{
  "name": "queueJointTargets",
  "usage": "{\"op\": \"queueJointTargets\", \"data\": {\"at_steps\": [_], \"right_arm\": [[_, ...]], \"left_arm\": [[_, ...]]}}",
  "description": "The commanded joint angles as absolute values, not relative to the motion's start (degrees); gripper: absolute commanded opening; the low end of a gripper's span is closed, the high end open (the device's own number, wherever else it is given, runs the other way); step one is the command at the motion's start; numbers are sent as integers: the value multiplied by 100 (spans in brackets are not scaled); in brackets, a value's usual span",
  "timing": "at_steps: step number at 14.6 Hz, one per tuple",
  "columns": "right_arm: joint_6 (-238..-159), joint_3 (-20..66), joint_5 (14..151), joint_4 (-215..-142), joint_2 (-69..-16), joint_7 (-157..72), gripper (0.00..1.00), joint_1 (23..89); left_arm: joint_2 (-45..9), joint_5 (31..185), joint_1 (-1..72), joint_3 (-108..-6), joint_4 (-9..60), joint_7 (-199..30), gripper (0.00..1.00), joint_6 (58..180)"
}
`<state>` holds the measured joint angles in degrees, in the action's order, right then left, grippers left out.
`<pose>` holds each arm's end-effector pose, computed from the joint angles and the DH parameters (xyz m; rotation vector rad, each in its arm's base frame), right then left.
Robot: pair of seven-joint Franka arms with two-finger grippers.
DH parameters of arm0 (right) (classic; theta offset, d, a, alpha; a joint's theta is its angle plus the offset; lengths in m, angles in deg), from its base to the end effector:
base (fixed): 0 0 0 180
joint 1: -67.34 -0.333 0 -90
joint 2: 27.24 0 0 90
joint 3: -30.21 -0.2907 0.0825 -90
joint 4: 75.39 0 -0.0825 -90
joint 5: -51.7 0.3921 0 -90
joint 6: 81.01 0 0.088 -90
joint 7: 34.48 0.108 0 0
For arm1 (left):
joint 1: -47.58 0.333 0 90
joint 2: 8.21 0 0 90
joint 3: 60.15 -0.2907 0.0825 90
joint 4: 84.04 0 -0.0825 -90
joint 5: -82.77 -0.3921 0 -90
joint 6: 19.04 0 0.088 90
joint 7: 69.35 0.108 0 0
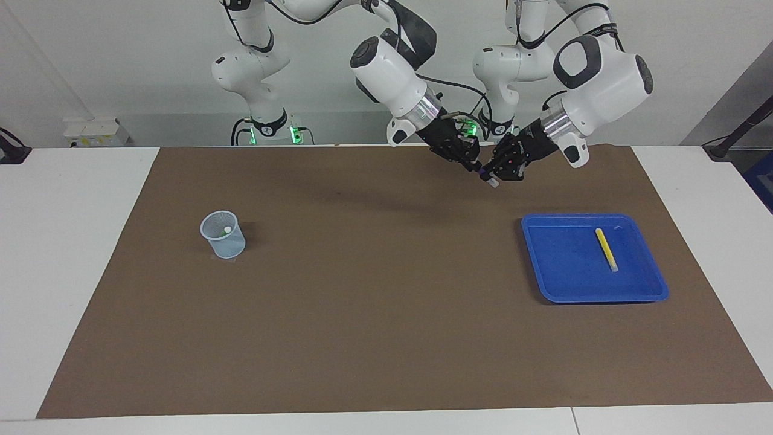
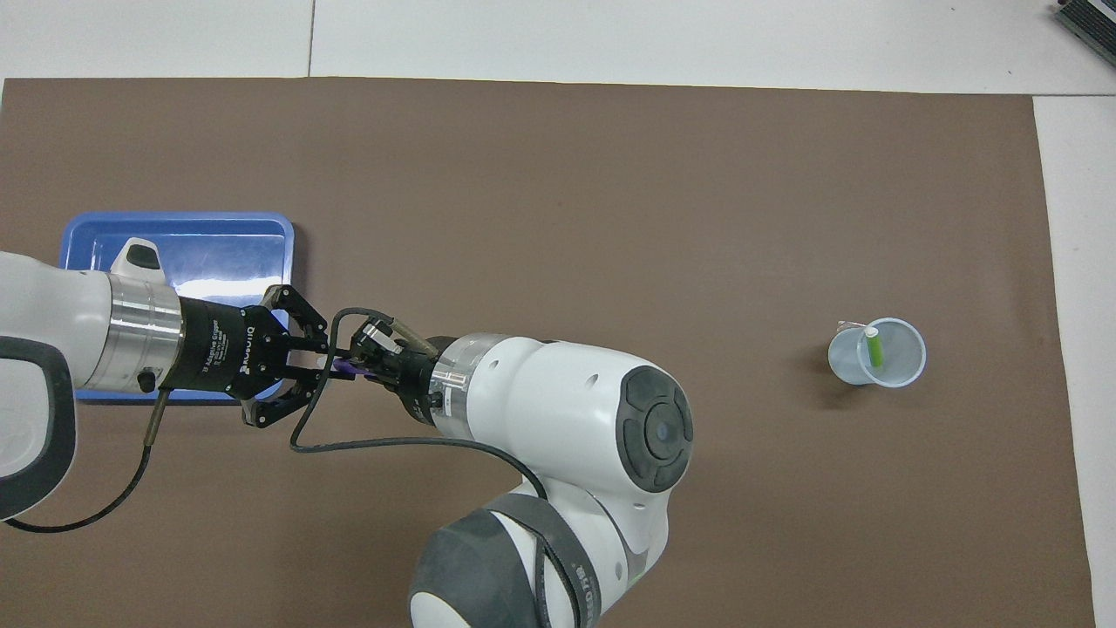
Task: Transfer and insert pens with both arms
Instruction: 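Open the left gripper and pull the pen away with the right gripper, then lower the purple pen into the white cup with the right gripper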
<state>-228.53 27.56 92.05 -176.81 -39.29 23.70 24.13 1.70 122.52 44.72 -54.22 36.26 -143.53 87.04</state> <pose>0.4726 0.4690 0.4759 -2.2132 0.8186 0.1059 0.4997 -0.1304 0.4758 2.0409 1.6649 -0.6504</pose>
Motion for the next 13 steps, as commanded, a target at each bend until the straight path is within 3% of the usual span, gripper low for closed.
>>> {"op": "queueJointTargets", "data": {"at_steps": [1, 7, 13], "right_arm": [[-22771, 2748, 9090, -17822, -3849, 2379, 0, 2506], [-20998, 2757, 7958, -17849, -3613, 1194, 0, 3112], [-18195, 2757, 6675, -17849, -3015, -1560, 0, 4288]], "left_arm": [[366, 12337, 4415, -5506, 3751, -14379, 100, 8810], [410, 11637, 4503, -5514, 3768, -12344, 100, 8530], [401, 10880, 4678, -5567, 3733, -10060, 100, 8362]]}}
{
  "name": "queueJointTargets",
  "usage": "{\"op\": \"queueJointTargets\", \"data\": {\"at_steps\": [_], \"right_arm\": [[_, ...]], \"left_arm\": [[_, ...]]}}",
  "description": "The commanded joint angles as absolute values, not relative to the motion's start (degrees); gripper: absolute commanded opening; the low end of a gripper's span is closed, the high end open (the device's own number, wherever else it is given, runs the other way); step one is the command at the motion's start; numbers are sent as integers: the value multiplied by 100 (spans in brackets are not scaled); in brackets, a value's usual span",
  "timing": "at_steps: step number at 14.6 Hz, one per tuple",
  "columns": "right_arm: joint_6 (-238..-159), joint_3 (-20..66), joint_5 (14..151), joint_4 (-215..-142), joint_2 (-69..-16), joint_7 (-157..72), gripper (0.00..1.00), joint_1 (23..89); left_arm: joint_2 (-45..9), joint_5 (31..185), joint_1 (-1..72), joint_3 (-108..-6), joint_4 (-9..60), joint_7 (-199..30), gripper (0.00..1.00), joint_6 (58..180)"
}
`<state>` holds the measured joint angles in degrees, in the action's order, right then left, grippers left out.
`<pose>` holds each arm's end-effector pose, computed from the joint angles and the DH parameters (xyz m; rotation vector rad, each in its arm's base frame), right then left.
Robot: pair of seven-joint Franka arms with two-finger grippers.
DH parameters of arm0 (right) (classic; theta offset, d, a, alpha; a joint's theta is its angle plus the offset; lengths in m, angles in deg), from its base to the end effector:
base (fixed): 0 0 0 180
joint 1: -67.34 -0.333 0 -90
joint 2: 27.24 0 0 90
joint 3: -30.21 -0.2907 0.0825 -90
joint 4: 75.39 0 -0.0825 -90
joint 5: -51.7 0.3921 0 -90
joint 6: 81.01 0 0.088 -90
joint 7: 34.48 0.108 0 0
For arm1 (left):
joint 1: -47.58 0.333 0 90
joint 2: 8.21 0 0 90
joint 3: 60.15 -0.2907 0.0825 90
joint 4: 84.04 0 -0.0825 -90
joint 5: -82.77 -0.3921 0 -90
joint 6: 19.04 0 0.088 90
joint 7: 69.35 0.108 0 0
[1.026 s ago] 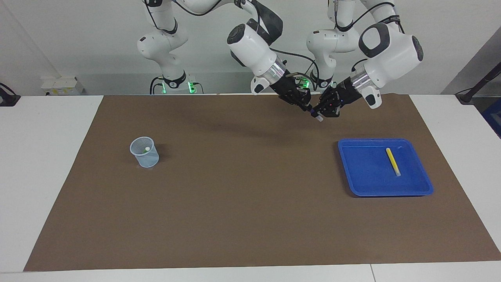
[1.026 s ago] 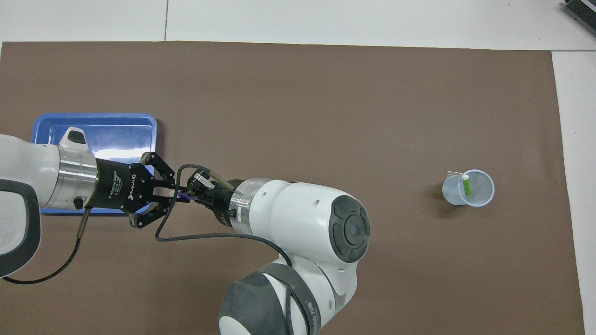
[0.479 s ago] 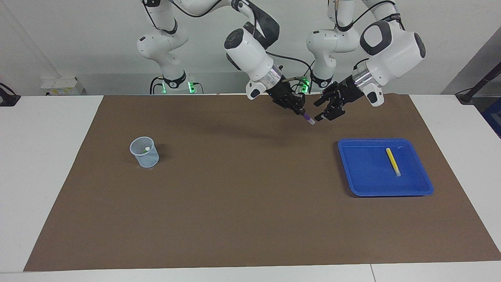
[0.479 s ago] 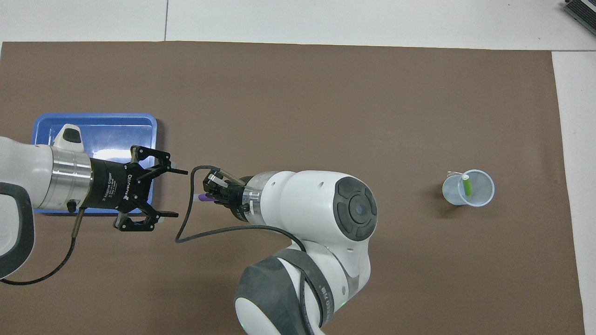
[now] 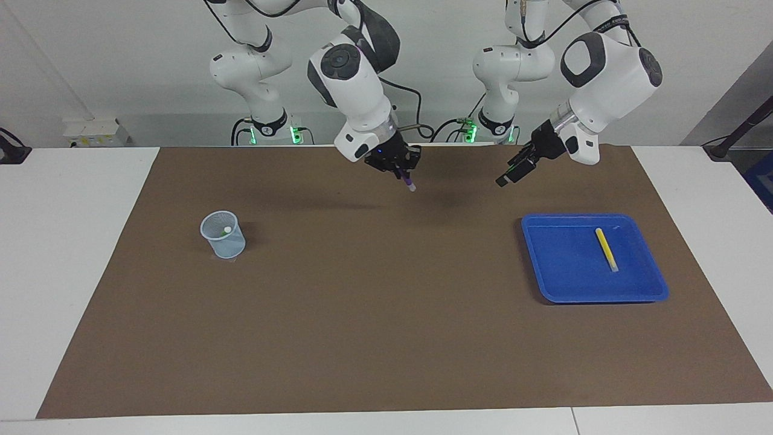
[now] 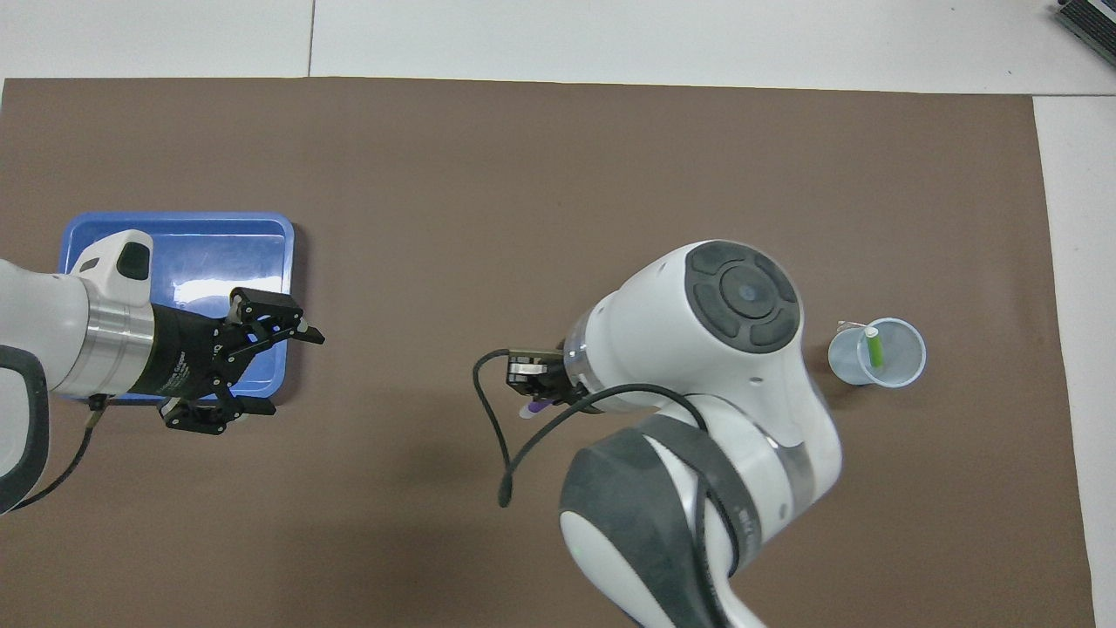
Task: Transfer and insert pens with both arms
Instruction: 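Lower the purple pen into the white cup with the right gripper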
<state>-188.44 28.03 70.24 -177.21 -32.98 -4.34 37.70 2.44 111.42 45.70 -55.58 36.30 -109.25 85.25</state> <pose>0.4963 0.3359 0.4701 -2.8640 0.0988 0.2351 0.4975 -0.0976 0.4724 2.5457 0.9799 -0.3701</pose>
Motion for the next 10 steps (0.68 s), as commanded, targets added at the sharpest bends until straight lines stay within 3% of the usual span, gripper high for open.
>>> {"op": "queueJointTargets", "data": {"at_steps": [1, 5, 10], "right_arm": [[-17913, 2749, 6464, -17849, -2980, -2272, 0, 4639], [-17453, 2749, 5743, -17813, -2926, -4938, 0, 5810], [-17356, 2740, 4426, -17813, -2874, -6381, 0, 5890]], "left_arm": [[401, 10617, 4714, -5567, 3725, -9542, 100, 8344], [313, 9817, 4732, -5576, 3506, -8098, 100, 8370], [190, 9253, 5257, -5576, 3364, -5673, 100, 8712]]}}
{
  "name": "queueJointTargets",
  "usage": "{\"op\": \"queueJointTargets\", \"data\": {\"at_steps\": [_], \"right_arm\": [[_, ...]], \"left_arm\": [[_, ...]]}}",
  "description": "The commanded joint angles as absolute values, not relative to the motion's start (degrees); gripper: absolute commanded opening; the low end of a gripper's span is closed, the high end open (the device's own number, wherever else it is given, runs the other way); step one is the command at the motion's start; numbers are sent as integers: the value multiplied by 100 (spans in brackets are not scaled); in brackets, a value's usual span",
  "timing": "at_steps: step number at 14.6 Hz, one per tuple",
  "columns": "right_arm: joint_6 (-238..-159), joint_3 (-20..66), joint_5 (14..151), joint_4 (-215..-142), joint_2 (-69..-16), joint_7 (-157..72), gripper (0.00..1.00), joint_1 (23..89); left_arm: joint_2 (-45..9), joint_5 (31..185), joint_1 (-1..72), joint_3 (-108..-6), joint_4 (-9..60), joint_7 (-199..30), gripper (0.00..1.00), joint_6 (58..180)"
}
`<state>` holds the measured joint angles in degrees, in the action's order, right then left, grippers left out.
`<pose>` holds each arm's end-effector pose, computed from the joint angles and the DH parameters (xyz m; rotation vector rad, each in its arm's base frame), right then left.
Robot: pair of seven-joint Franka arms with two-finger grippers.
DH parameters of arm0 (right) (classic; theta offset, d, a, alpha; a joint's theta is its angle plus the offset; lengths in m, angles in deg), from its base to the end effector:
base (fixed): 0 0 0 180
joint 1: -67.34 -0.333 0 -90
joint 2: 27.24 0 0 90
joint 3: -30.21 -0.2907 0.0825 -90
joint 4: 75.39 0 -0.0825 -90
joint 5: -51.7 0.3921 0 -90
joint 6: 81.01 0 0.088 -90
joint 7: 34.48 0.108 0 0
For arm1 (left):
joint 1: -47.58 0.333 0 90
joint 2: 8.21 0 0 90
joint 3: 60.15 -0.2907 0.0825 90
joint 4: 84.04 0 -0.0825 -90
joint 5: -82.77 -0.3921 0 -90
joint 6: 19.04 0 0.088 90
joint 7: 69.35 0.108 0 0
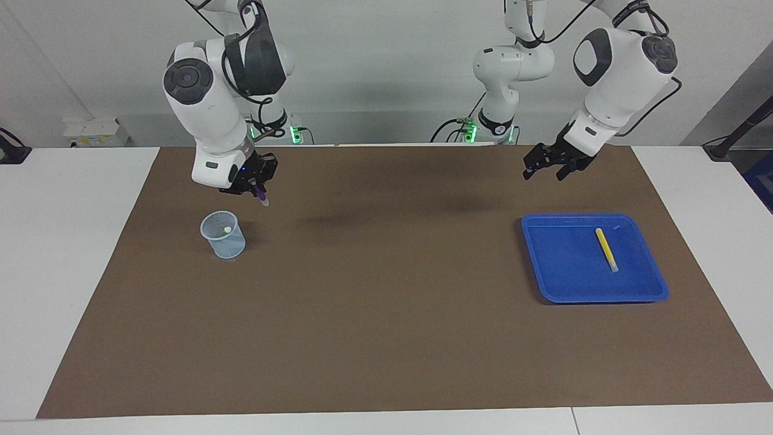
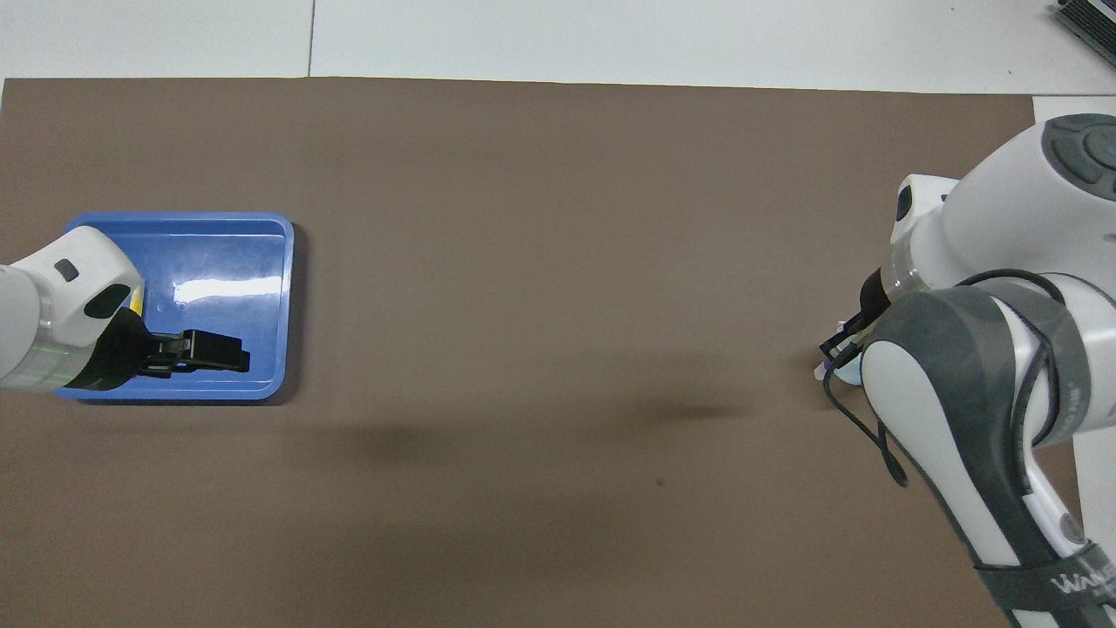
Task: Transfer and insert pens with both arms
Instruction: 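Lower the purple pen into the white cup with the right gripper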
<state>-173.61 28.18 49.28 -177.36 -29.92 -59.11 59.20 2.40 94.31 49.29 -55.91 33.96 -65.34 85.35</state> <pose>0.5518 0.0943 0.4763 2.9650 0.9398 -0.3335 0.5079 -0.0404 0.4841 2.9587 -0.0846 -0.0740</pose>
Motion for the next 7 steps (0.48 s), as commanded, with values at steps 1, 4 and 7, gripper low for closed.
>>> {"op": "queueJointTargets", "data": {"at_steps": [1, 4, 7], "right_arm": [[-17426, 2740, 4214, -17813, -2882, -6688, 0, 5908], [-17899, 2749, 4150, -18067, -2865, -7375, 0, 6346], [-18575, 2740, 4229, -18786, -2602, -7526, 0, 6645]], "left_arm": [[190, 9139, 5337, -5576, 3373, -5434, 100, 8766], [146, 8683, 5452, -5576, 3390, -5169, 100, 8906], [-55, 8611, 5689, -5576, 3391, -4924, 100, 9003]]}}
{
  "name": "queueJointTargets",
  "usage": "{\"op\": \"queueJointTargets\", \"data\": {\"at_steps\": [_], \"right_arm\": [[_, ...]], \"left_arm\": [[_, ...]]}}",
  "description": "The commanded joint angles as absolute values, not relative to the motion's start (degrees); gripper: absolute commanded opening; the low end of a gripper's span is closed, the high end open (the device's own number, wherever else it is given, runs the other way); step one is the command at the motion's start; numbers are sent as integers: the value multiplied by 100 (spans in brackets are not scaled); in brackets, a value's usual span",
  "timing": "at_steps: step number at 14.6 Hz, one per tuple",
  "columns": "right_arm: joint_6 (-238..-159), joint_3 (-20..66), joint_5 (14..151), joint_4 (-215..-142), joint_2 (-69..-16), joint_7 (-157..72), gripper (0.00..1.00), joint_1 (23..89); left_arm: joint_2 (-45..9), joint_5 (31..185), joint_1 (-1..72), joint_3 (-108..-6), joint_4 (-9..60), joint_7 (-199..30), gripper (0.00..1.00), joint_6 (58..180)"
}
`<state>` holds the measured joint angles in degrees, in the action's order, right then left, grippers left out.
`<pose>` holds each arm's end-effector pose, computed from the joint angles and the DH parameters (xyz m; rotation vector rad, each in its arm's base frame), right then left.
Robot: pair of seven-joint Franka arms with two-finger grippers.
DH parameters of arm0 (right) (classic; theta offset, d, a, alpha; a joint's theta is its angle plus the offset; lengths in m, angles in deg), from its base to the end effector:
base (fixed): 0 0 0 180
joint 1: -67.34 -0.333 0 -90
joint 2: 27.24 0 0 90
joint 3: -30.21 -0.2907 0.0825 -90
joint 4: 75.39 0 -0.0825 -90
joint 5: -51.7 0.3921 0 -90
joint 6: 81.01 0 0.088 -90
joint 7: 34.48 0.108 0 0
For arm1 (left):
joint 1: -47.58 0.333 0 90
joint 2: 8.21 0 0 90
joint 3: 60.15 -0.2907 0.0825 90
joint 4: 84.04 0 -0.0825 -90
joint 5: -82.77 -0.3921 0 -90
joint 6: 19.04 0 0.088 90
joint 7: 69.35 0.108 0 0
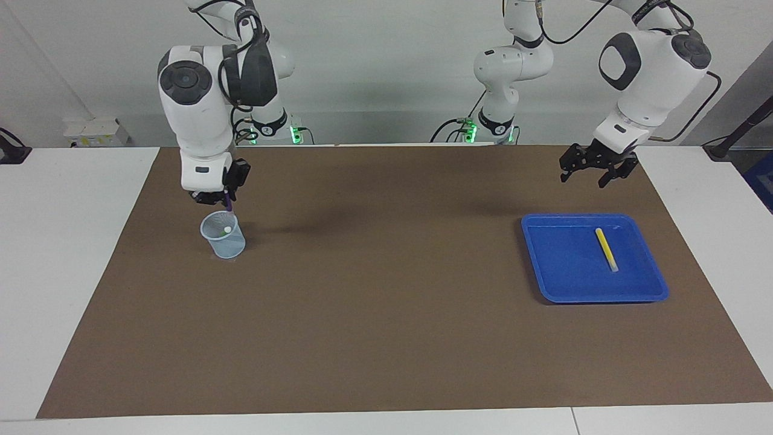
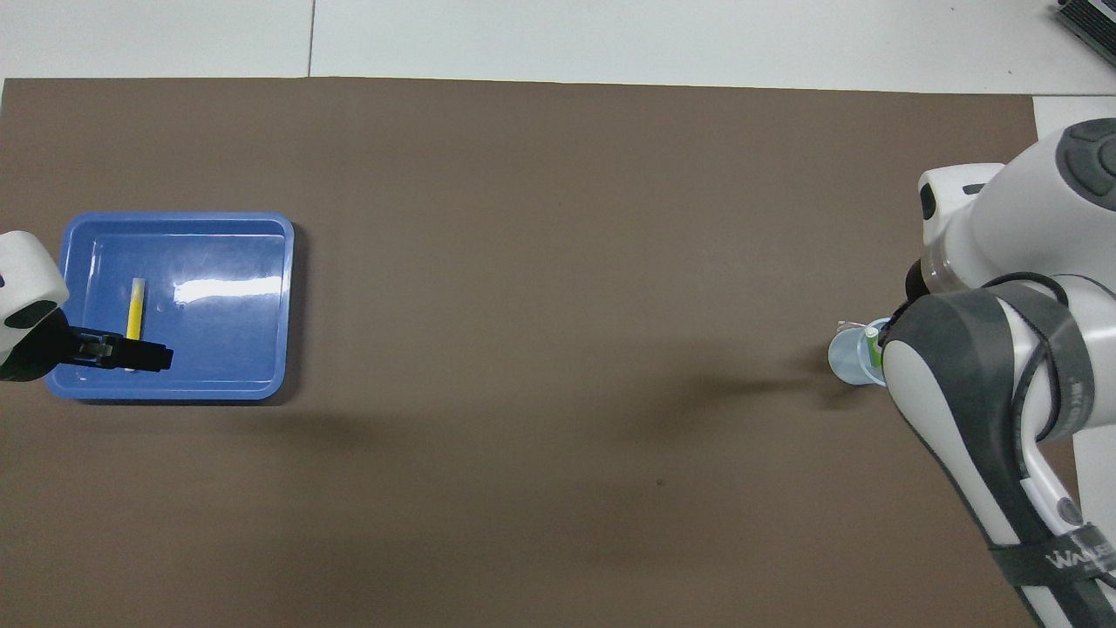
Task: Transfer and insert pens with both arms
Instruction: 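Lower the purple pen into the white cup with the right gripper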
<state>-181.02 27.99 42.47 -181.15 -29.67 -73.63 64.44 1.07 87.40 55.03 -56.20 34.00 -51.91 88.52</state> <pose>0.5642 0.0357 0.4576 2.7771 1.1941 -0.2752 0.5177 0.0244 0.4754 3.0551 -0.3329 -0.0136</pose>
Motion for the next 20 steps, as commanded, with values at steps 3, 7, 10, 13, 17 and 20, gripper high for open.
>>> {"op": "queueJointTargets", "data": {"at_steps": [3, 7, 10, 13, 17, 20], "right_arm": [[-19087, 2740, 4229, -19271, -2443, -7500, 0, 6681], [-19315, 2749, 4247, -19710, -2294, -7430, 0, 6768], [-19755, 2749, 4247, -20080, -2188, -7482, 0, 6892], [-20079, 2757, 4247, -20273, -2197, -7500, 0, 6962], [-20528, 2757, 4247, -20441, -2285, -7535, 0, 7033], [-20686, 2757, 4247, -20450, -2372, -7465, 0, 7068]], "left_arm": [[-363, 8532, 5935, -5576, 3417, -4536, 100, 9275], [-741, 8304, 6067, -5576, 3478, -4404, 100, 9836], [-1013, 8215, 6225, -5576, 3584, -4360, 97, 10295], [-1233, 8215, 6235, -5576, 3584, -4342, 99, 10549], [-1822, 8215, 6252, -5576, 3558, -4193, 100, 11278], [-2086, 8215, 6436, -5576, 3496, -3922, 100, 11577]]}}
